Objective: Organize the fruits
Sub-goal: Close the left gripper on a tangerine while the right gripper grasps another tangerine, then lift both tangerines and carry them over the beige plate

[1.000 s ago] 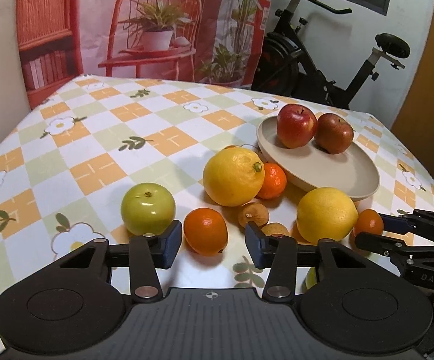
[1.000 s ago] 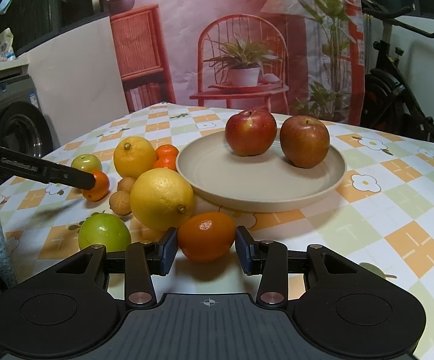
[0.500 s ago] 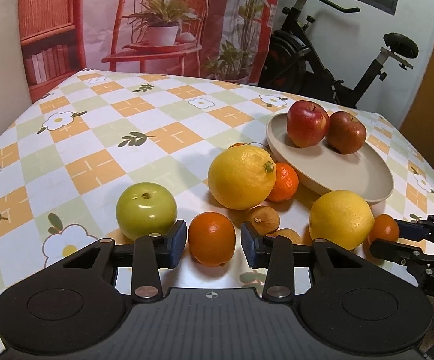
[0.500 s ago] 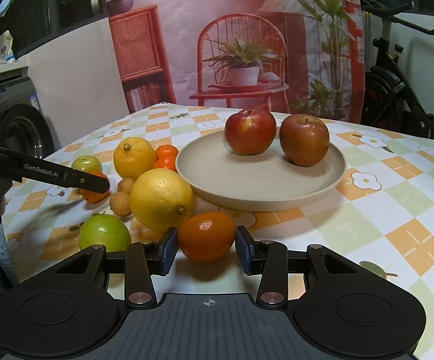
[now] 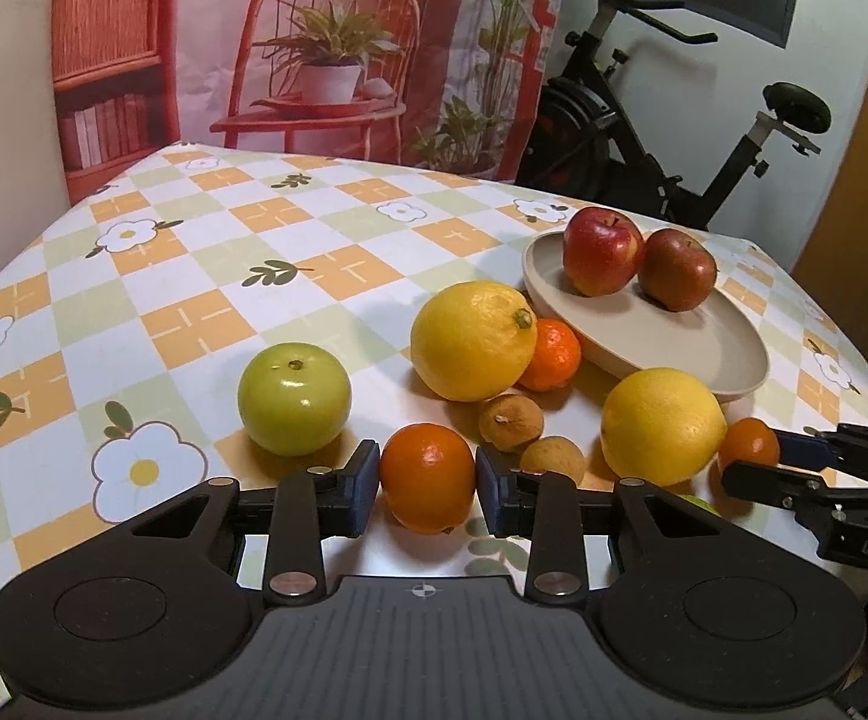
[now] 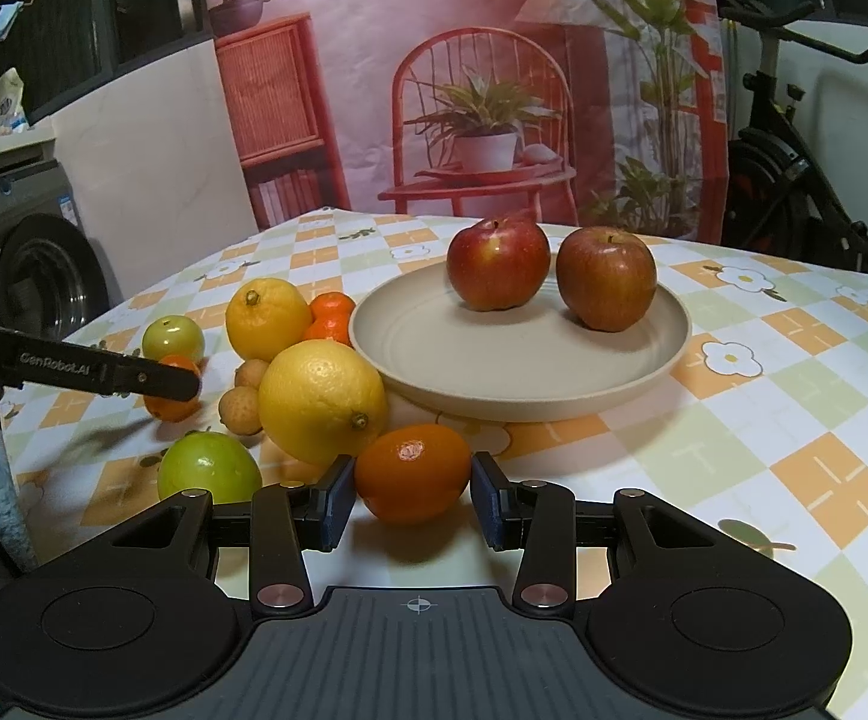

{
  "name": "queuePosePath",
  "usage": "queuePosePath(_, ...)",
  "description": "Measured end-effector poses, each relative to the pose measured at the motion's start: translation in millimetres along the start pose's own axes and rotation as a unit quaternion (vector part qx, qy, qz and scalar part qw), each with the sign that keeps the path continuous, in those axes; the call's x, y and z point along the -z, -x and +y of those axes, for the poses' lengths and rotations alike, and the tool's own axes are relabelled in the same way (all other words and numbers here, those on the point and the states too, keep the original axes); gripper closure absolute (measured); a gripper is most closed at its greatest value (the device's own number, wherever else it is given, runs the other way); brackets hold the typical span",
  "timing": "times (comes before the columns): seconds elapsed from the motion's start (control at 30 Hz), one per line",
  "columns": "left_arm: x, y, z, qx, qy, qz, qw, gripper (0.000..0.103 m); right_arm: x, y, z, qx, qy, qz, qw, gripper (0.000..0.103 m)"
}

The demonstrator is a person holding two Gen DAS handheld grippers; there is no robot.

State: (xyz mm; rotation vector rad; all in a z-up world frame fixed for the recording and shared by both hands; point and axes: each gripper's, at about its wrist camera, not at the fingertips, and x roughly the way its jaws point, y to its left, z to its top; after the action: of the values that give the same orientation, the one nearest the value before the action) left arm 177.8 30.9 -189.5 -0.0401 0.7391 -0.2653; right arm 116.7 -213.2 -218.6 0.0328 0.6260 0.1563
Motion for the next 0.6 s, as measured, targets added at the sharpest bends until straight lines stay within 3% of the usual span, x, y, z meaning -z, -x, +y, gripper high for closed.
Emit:
queuePosePath(0.37,-4.2,15.6,-16.4,0.003,-0.048,-0.041,0.998,0.066,-0.1,4.8,-3.4,-0.003,-0.009,-0.013,1.0,0.065)
queuePosePath(0.6,-24.3,25.3,-23.6,0.006,-0.081,-0.071,0.9942,0.066,-3.8,14.3,-14.2,0.002,-0.027,-0.035,0.999,0.065)
